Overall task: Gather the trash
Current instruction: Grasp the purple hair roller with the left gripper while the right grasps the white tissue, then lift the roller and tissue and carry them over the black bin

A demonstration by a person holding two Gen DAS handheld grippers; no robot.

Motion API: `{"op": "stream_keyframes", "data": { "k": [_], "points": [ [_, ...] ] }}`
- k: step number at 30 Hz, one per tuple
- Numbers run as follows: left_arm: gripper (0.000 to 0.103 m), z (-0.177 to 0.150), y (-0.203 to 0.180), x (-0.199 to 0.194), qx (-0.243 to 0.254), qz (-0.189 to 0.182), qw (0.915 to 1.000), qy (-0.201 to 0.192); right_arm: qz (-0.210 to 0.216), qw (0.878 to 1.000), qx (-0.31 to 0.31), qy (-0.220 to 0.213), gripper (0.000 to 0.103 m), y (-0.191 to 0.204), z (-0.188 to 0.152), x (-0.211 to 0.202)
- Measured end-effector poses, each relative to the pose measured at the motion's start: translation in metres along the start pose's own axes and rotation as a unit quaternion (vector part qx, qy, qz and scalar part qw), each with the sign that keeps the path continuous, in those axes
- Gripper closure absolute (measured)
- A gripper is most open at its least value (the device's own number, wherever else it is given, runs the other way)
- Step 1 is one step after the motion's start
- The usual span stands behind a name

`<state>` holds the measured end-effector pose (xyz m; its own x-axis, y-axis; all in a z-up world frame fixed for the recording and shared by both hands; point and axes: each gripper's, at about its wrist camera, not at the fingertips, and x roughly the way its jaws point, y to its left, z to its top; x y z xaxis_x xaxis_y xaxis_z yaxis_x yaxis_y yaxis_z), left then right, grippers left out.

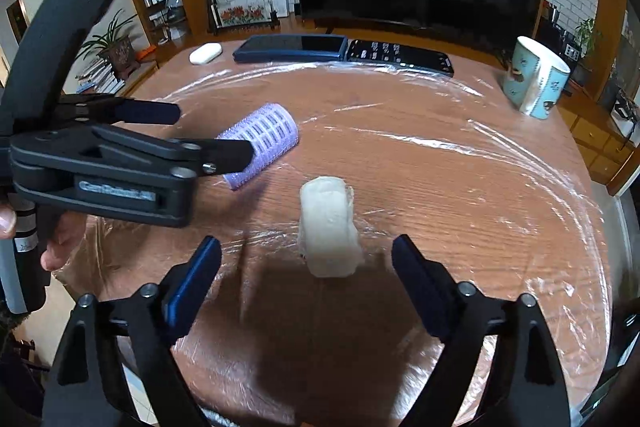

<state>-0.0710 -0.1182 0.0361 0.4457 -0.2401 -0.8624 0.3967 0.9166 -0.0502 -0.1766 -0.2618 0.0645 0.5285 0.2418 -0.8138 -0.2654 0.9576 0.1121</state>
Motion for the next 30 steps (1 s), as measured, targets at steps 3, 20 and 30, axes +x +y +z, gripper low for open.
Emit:
{"op": "stream_keyframes", "data": {
  "k": [3, 20, 30],
  "points": [
    [0.004, 0.003, -0.001, 0.009, 0.008, -0.001, 1.0, 0.004, -0.003, 1.0, -0.001, 0.005, 0.028, 0.001, 0.001, 0.007],
    [0.058, 0.01, -0.006, 0.031, 0.036, -0.015, 0.999, 0.022, 0.012, 0.999, 0.047, 0.004, 0.071, -0.016, 0.01, 0.02],
    [0.059, 0.007, -0.003, 0.025, 0.021, -0.024, 0.9994, 0.011, 0.023, 0.997, 0.074, -0.007, 0.077, -0.029, 0.012, 0.016]
  ]
}}
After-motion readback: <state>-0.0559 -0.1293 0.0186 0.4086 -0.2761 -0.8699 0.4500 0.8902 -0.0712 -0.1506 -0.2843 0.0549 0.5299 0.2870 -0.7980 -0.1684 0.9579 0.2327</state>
